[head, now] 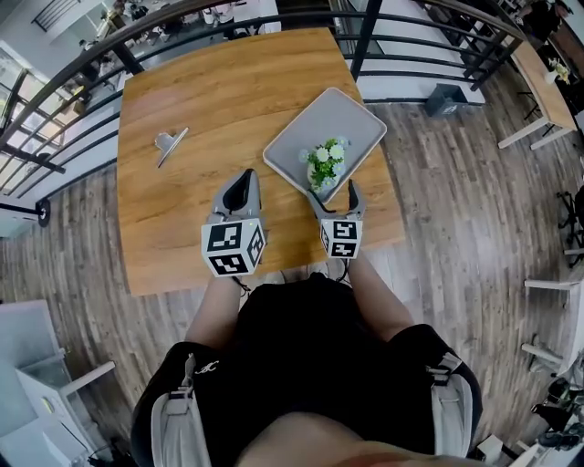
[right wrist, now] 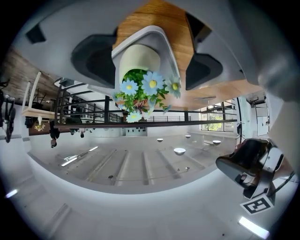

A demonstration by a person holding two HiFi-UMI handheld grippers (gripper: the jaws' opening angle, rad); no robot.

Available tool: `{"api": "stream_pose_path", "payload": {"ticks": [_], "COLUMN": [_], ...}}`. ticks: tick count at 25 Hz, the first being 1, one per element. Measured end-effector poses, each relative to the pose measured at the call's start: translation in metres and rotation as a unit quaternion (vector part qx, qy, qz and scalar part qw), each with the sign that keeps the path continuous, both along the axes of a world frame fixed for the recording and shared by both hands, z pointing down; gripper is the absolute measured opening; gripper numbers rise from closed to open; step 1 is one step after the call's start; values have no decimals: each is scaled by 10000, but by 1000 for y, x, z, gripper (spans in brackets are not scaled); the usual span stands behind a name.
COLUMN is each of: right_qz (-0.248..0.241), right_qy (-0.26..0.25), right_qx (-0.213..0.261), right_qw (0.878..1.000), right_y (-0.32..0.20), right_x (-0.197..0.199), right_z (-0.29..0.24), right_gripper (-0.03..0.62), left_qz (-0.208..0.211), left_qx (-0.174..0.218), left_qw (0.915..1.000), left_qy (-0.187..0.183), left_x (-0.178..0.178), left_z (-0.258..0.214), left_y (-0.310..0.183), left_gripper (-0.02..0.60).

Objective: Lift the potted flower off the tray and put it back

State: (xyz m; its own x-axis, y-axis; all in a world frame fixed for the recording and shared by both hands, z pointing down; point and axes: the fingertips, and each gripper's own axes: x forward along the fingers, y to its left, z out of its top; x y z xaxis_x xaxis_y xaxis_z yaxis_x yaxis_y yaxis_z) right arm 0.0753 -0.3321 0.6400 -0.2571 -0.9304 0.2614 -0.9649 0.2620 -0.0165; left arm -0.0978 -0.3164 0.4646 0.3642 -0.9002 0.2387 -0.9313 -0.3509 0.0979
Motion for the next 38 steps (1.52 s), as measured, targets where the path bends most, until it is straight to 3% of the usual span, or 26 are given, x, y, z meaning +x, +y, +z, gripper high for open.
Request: {"api": "stream_pose_path", "payload": {"ticks": [6, 11, 20, 26, 38], "right_qz": [-128, -218, -952, -1948, -2993], "right_qy": [271, 181, -8, 207, 359], "right_qx": [-304, -424, -433, -600, -740], "right_qw": [9991, 9987, 9945, 9788, 9506], "right_y": [-10, -21, -59, -76, -94], "right_x": [0, 3, 11, 13, 7], "right_z": [38, 56, 62, 68, 80], "right_gripper": [473, 484, 566, 568, 568], "left_qz": [-244, -464, -778, -868, -1201], "left_qx": [7, 30, 31, -49, -278], "left_qw": [9996, 9986, 9961, 9952, 9907], "left_qy": [-131, -254, -415, -452, -577], "left_x": [-12, -21, -27, -19, -22], "left_z": [-2, -4, -3, -1, 15], "left_y": [-2, -1, -1, 4, 8], "left_gripper": [12, 12, 12, 12, 12]}}
